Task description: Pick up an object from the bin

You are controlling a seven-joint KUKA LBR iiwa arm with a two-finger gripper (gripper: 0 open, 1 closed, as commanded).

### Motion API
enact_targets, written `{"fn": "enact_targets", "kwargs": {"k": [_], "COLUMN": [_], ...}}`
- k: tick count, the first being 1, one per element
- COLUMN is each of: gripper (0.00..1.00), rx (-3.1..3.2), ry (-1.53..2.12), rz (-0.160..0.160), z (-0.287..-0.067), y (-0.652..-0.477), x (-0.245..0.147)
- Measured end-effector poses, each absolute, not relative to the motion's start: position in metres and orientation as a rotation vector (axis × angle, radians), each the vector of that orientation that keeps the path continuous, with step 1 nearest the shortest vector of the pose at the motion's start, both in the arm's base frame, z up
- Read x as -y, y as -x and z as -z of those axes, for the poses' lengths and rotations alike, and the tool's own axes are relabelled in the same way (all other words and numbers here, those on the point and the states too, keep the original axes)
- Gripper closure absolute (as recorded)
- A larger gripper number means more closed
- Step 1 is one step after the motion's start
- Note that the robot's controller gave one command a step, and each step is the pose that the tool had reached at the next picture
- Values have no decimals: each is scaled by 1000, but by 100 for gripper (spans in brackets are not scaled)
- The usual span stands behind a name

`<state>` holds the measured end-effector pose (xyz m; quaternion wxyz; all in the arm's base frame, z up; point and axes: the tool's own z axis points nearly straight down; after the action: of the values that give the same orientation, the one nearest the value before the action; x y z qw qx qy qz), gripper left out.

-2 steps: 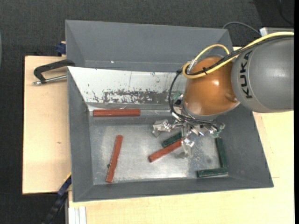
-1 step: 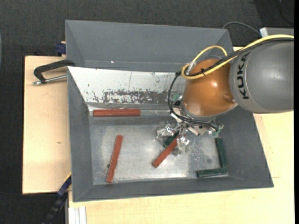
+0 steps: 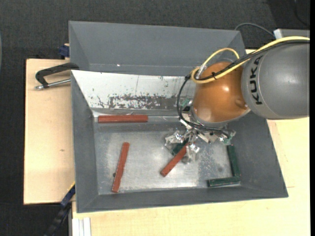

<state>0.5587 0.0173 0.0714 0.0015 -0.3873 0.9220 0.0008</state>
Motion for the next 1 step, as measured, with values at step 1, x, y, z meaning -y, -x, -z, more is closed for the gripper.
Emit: {"fn": "enact_targets", "kwargs": {"k": [1], "gripper": [100], "rx": [-2895], "ry": [1216], "rz": [-4], "z": [-75], "y": [-558], "x": [-17]}}
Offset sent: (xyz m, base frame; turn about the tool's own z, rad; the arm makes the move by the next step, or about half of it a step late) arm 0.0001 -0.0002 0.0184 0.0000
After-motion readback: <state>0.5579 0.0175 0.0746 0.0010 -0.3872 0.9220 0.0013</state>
